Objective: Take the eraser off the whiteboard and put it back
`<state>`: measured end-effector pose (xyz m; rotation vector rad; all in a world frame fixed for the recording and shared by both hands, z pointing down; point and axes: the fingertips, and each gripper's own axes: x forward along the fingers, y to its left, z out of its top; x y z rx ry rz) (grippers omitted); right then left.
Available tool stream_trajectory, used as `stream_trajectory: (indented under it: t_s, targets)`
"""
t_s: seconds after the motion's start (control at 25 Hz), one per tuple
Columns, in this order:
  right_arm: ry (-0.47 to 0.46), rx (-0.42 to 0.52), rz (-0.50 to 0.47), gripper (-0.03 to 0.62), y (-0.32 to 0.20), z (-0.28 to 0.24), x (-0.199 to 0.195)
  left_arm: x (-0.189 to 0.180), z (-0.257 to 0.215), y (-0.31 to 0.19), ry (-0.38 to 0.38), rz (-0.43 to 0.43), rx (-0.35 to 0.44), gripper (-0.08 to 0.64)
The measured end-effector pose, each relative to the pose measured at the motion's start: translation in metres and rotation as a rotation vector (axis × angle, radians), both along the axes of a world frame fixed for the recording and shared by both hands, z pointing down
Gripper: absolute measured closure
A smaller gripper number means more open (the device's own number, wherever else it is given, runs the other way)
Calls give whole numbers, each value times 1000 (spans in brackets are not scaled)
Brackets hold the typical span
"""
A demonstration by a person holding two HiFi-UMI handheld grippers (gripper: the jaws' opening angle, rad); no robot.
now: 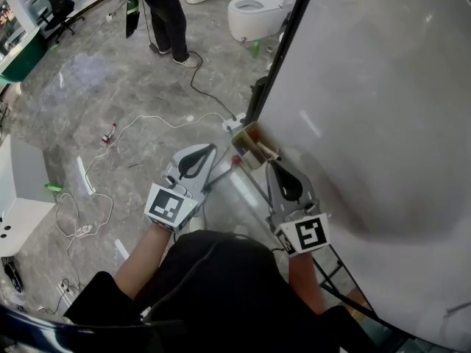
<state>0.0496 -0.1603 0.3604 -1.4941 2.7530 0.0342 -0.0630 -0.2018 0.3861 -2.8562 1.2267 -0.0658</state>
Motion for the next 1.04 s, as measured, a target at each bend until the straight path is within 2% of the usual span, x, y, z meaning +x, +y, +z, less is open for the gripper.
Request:
stream_trajectory:
  t_s: [1.04]
  targets:
    - [-20, 9, -9, 584, 1, -2, 1, -6, 5, 4, -22, -19, 2, 555]
